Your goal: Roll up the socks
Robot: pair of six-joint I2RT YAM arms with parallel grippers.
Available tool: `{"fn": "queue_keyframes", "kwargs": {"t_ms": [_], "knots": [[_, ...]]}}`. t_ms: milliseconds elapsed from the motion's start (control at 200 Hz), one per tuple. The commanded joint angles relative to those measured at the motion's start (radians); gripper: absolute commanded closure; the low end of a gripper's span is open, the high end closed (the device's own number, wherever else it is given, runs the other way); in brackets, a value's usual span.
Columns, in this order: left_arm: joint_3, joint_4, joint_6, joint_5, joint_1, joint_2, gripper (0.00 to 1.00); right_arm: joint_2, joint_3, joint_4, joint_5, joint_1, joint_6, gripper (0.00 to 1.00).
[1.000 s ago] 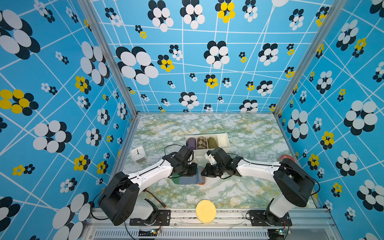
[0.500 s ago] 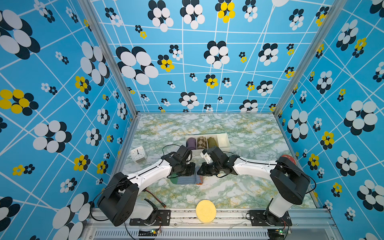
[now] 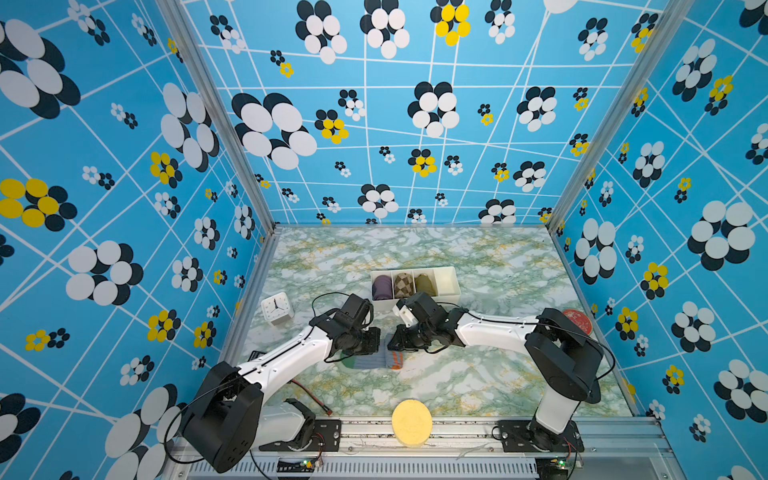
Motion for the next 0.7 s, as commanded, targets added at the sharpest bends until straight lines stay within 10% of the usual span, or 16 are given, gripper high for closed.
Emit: {"fn": "queue_keyframes", "kwargs": {"t_ms": [0, 695], "knots": [[-0.016, -0.013, 0.024, 0.023, 0.008, -0.031, 1.00, 0.027, 0.031, -0.030, -0.017, 0.009, -0.020, 0.85], [-0.059, 0.172, -0.014, 0.119, -0.106, 0.041, 1.00, 0.100, 0.019, 0.008, -0.026, 0.008, 0.030, 0.86]]}}
